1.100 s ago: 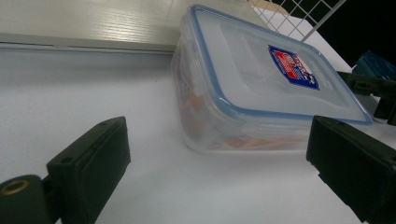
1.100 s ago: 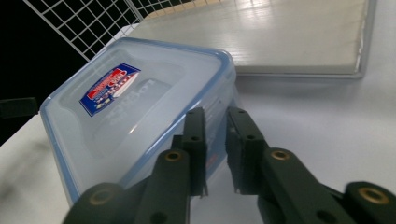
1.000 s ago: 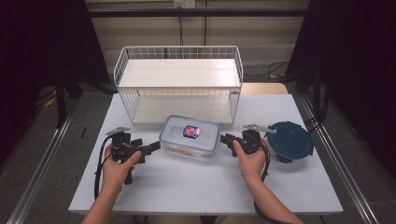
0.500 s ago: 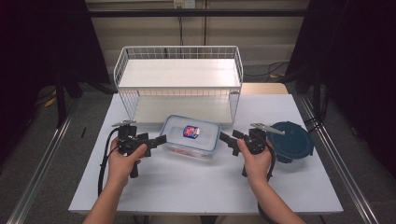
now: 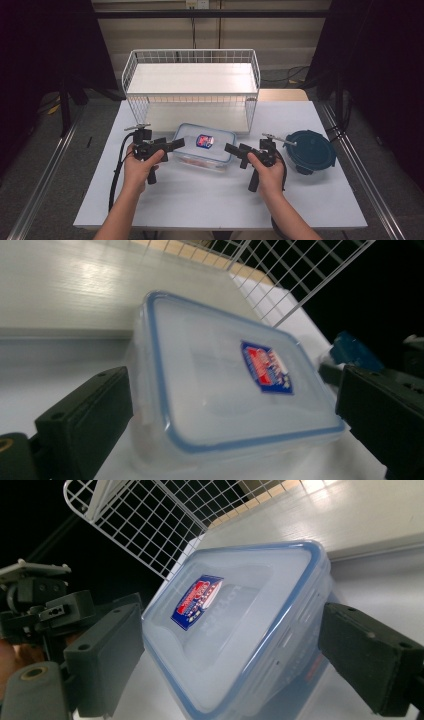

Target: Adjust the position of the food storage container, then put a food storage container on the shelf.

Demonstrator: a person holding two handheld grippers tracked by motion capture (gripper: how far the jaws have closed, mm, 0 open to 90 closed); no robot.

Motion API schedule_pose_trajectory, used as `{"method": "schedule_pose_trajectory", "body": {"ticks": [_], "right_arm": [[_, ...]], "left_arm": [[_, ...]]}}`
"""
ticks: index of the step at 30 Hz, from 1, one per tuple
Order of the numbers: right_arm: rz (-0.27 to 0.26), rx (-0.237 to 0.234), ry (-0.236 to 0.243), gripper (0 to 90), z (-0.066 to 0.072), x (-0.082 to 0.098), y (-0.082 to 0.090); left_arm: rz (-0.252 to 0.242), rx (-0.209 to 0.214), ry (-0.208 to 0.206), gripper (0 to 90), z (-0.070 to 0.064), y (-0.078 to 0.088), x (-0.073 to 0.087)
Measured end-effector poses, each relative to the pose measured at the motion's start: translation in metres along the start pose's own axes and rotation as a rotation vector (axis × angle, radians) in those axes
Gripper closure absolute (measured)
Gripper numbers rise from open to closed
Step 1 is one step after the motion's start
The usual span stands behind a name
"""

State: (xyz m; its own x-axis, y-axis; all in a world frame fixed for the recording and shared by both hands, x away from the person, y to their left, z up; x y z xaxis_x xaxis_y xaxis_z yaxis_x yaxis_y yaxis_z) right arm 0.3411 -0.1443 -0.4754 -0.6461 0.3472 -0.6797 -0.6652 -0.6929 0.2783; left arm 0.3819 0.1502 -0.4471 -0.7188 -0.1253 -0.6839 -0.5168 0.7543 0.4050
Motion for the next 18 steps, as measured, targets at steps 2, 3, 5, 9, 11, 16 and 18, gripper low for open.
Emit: {"method": "schedule_pose_trajectory", "body": {"ticks": [2, 3, 5, 9, 11, 16, 18], "right_arm": [[-0.014, 0.004, -0.023, 11.0, 0.0, 0.001, -0.001], [-0.018, 0.004, -0.025, 11.3, -0.001, 0.001, -0.002], [-0.02, 0.004, -0.051, 11.7, -0.002, 0.002, -0.002], [-0.027, 0.006, -0.078, 15.3, -0.005, 0.004, -0.001], [-0.029, 0.006, -0.088, 19.9, -0.006, 0.005, -0.001], [-0.023, -0.003, -0.121, 26.5, -0.007, 0.009, -0.002], [-0.021, -0.01, -0.129, 27.7, -0.008, 0.011, -0.002]], "left_arm": [[-0.011, 0.012, 0.004, 1.5, 0.0, -0.002, -0.002], [-0.009, 0.011, 0.003, 1.4, 0.0, -0.003, -0.003], [-0.02, 0.004, 0.014, 1.6, 0.002, -0.003, -0.004], [-0.033, -0.002, 0.035, 4.1, 0.005, -0.004, -0.006], [-0.031, -0.007, 0.044, 5.6, 0.007, -0.005, -0.006], [-0.023, 0.004, 0.059, 8.2, 0.011, -0.011, -0.005], [-0.018, 0.005, 0.067, 9.8, 0.014, -0.012, -0.005]]}}
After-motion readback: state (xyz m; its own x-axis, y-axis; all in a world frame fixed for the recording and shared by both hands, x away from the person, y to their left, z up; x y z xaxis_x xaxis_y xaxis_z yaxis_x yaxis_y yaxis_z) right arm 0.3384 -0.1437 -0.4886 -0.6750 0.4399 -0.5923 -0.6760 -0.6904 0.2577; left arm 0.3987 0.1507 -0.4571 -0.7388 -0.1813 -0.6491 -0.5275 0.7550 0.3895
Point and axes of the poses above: each handheld gripper's, and its own axes: y roughly backward along the jaws, x roughly out of its underside, z roughly to its left, the point moved 4 cm from there along -y, roughly forward along the jaws, and after that the axes turned 2 degrees about y, right-handed, at the moved point
